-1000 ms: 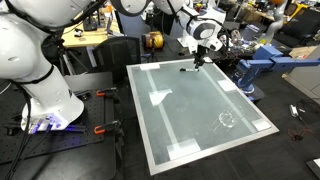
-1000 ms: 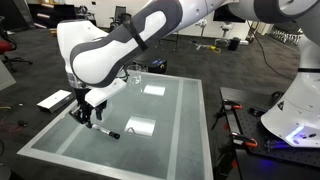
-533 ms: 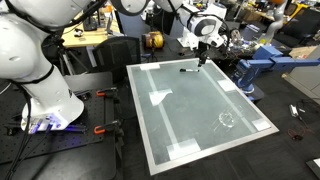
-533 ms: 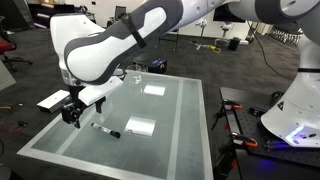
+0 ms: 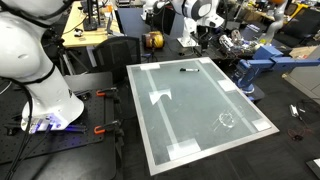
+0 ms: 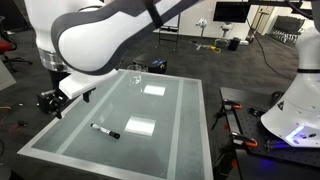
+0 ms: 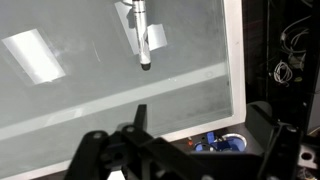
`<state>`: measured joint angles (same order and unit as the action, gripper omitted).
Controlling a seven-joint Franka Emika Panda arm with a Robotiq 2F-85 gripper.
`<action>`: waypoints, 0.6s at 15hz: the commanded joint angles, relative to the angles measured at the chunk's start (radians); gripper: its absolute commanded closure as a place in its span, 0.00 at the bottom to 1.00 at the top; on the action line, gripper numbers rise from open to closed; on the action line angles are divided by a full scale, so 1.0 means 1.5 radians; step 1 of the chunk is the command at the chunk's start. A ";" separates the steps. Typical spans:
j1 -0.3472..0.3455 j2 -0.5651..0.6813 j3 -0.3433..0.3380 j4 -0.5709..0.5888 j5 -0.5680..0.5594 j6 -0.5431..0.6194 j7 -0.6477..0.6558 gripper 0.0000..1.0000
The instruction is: Move the black marker to the left
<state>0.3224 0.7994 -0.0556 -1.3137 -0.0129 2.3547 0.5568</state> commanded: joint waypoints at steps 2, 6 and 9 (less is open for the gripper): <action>0.042 -0.122 -0.037 -0.146 -0.055 0.037 0.085 0.00; 0.026 -0.109 -0.016 -0.120 -0.072 0.013 0.097 0.00; 0.026 -0.135 -0.014 -0.153 -0.079 0.013 0.109 0.00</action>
<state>0.3767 0.5970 -0.0969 -1.5469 -0.1162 2.3782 0.7112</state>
